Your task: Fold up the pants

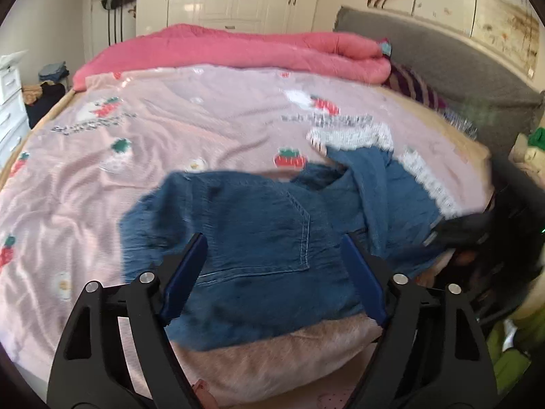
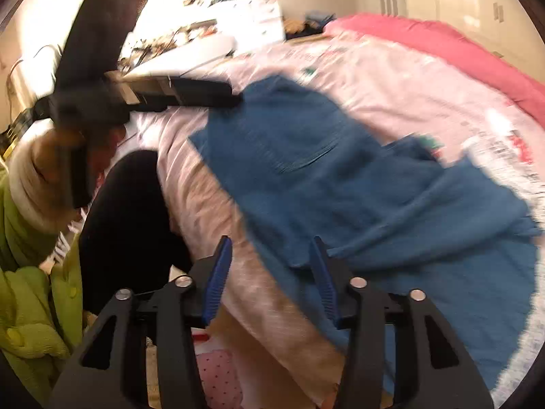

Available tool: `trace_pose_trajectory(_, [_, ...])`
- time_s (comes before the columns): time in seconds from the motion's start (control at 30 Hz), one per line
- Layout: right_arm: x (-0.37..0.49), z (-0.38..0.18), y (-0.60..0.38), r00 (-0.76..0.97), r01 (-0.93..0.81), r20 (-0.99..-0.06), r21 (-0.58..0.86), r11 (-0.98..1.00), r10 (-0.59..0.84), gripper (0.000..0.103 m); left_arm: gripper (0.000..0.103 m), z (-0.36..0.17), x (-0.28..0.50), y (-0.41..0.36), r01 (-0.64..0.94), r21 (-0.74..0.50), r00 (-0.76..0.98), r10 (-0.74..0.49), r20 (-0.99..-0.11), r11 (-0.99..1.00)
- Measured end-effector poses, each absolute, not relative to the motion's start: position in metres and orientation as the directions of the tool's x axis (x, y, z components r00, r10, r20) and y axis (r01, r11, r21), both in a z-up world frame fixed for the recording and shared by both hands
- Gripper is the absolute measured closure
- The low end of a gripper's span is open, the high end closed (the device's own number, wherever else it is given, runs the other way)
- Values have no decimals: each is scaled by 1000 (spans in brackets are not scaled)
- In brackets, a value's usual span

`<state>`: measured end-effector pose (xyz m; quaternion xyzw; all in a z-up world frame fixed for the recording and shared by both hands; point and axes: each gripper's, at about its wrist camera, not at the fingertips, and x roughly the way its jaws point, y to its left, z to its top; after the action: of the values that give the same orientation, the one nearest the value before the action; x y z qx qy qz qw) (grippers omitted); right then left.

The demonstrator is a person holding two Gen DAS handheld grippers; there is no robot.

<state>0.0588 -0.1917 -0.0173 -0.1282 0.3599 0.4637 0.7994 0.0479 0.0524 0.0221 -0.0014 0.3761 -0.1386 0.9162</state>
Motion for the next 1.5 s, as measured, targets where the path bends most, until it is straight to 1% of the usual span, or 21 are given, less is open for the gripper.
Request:
trace_pose_trajectory(0.07, [70,-4,-203,364,-807,-664,125,577,653,42,31,3,53,44,264,-107,645,-258,-720,959])
trace_pose_trajectory(0.1, [77,1,-206,386,-795,-654,123,594,651,40,31,-11,53,39,264,-98,614,-245,-751,960])
trace_pose_trajectory(0.13, [86,5,-206,403,-783,-646,122,609,648,38,31,-19,52,37,267,-86,602,-236,-763,960])
trace_pose_trajectory(0.2, [106,11,-195,421,-771,-640,120,625,642,37,31,-39,49,32,271,-41,583,-198,-788,962])
trace_pose_trajectory(0.3, [127,4,-174,385,-787,-653,137,602,652,37,31,-46,44,35,279,-29,592,-196,-782,960])
trace_pose_trajectory(0.37, [145,-13,-162,358,-769,-706,148,622,611,37,31,-46,45,36,280,-25,591,-193,-783,960])
trace_pose_trajectory(0.43, [161,-41,-156,309,-737,-794,148,660,524,37,31,-49,45,33,289,5,596,-176,-784,957])
trace_pose_trajectory(0.5, [163,-58,-159,299,-711,-826,141,689,478,37,30,-49,46,32,293,18,601,-169,-782,956])
trace_pose_trajectory(0.6, [164,-55,-170,270,-712,-809,197,674,522,37,28,-41,48,33,295,-7,589,-188,-786,955])
trace_pose_trajectory(0.63, [165,-42,-180,249,-707,-786,251,661,565,37,28,-37,48,33,296,-14,588,-194,-786,955])
trace_pose_trajectory(0.7, [168,-19,-197,270,-702,-731,295,648,626,35,28,-20,44,33,310,-27,593,-215,-776,950])
trace_pose_trajectory(0.77, [177,9,-215,359,-687,-692,258,679,626,26,27,2,39,33,326,-57,613,-257,-747,944])
trace_pose_trajectory(0.83, [191,25,-226,432,-667,-684,197,718,588,25,24,19,38,31,335,-74,640,-285,-714,939])
trace_pose_trajectory(0.9, [216,28,-230,492,-618,-712,119,777,501,25,24,28,43,22,358,-88,646,-314,-696,930])
trace_pose_trajectory(0.93, [226,27,-229,493,-610,-727,102,786,477,25,23,31,47,14,385,-102,642,-345,-685,917])
trace_pose_trajectory(1.03, [259,21,-223,499,-581,-762,59,812,413,25,23,27,61,-3,423,-126,615,-386,-687,897])
trace_pose_trajectory(1.17, [297,0,-214,438,-564,-817,77,822,376,25,23,14,78,-32,479,-168,560,-447,-697,862])
trace_pose_trajectory(1.23, [307,-8,-205,405,-566,-840,80,821,361,25,23,5,87,-43,493,-178,533,-457,-712,852])
trace_pose_trajectory(1.33, [320,-20,-192,406,-557,-864,25,830,298,25,24,-8,94,-50,497,-193,503,-463,-730,846])
trace_pose_trajectory(1.43, [330,-29,-185,386,-548,-882,17,836,271,27,25,-16,98,-57,511,-200,486,-473,-735,836])
trace_pose_trajectory(1.5, [333,-36,-178,381,-562,-890,-7,827,251,28,28,-20,98,-61,521,-193,474,-470,-744,832])
